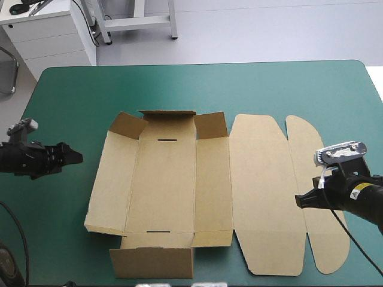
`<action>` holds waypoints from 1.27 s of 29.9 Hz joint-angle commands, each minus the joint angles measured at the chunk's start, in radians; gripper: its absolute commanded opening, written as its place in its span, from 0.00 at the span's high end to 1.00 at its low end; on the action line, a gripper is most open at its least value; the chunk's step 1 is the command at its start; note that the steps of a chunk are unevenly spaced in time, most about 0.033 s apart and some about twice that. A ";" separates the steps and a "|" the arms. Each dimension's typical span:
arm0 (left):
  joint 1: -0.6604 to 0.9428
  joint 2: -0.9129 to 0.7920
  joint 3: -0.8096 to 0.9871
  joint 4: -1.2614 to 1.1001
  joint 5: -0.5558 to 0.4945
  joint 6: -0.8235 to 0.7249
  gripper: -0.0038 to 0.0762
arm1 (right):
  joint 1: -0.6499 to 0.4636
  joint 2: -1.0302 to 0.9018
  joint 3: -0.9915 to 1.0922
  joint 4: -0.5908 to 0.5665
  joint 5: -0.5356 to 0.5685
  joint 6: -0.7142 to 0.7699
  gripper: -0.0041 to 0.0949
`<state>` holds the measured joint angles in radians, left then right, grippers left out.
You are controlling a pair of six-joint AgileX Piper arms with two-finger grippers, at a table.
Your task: Fold the box
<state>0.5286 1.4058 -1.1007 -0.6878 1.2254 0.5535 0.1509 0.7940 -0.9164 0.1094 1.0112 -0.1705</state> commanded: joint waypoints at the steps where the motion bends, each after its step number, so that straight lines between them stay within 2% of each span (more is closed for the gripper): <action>1: -0.014 -0.027 0.066 -0.052 0.071 0.059 0.27 | -0.006 -0.004 -0.024 0.012 -0.058 -0.010 0.98; 10: -0.014 -0.027 0.222 -0.120 0.069 0.174 0.27 | -0.006 -0.004 -0.024 0.012 -0.058 -0.010 0.98; 14: -0.034 -0.027 0.240 -0.118 0.062 0.176 0.27 | -0.006 -0.004 -0.024 0.012 -0.058 -0.010 0.98; 25: -0.210 -0.027 0.240 -0.096 0.035 0.173 0.27 | -0.006 -0.004 -0.024 0.019 -0.058 -0.010 0.98; 38: -0.233 -0.027 0.314 -0.092 0.008 0.173 0.27 | -0.006 -0.004 -0.024 0.038 -0.058 -0.010 0.98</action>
<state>0.3016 1.4058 -0.7895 -0.7372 1.1961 0.7283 0.1509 0.7940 -0.9164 0.1345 1.0056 -0.1705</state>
